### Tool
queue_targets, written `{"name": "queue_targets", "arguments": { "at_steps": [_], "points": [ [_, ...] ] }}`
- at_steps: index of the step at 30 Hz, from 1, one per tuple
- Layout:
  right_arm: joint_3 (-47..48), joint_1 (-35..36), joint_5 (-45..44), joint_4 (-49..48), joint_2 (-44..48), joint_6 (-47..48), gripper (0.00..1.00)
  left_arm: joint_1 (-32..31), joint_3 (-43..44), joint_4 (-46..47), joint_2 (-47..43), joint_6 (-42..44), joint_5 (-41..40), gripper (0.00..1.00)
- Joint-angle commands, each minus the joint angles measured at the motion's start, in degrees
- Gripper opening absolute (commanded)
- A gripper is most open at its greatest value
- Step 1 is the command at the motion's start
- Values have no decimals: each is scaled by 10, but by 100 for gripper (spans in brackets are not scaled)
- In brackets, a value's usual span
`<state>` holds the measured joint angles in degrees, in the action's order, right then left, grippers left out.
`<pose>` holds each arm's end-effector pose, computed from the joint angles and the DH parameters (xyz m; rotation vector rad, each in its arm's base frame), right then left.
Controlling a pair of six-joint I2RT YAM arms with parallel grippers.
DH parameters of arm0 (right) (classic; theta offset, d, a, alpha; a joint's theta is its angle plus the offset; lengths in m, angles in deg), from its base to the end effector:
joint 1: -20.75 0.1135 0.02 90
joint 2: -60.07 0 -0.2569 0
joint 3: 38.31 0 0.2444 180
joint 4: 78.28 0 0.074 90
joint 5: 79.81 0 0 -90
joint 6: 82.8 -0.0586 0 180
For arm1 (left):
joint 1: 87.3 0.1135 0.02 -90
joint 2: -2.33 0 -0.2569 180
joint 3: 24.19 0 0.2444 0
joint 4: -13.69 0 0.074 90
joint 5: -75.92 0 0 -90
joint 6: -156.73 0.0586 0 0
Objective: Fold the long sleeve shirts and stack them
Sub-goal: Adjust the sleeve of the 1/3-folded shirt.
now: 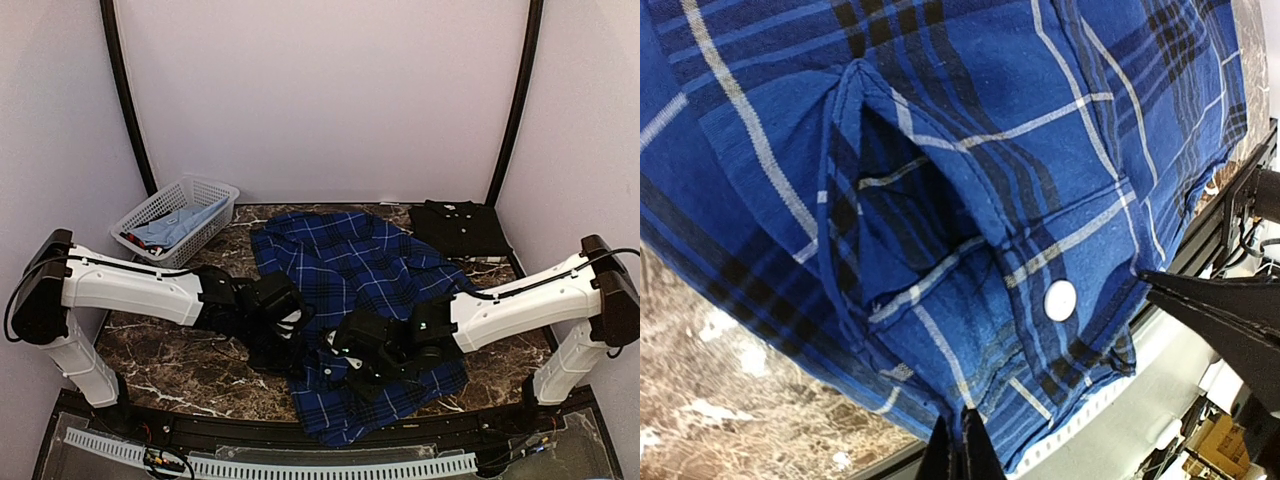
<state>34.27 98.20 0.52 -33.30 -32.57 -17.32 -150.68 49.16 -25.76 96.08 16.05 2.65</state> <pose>0.0785 0.3073 0.1668 -1.1667 2.4580 0.3230 0.1333 -0.3037 0.1721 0.4438 2.9284 -0.9056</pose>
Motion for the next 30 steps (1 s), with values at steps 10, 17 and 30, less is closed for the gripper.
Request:
{"name": "queue_targets", "arguments": {
  "at_steps": [10, 17, 30],
  "points": [
    [-39, 9, 37, -15, 59, -25, 0, -26, 16, -29, -14, -34, -11, 0],
    [-69, 23, 63, -39, 66, -46, 0, -34, 1, -35, -23, -47, -6, 0],
    [-55, 20, 35, -14, 106, -42, 30, -41, 26, -80, -47, -27, -44, 44]
  ]
}}
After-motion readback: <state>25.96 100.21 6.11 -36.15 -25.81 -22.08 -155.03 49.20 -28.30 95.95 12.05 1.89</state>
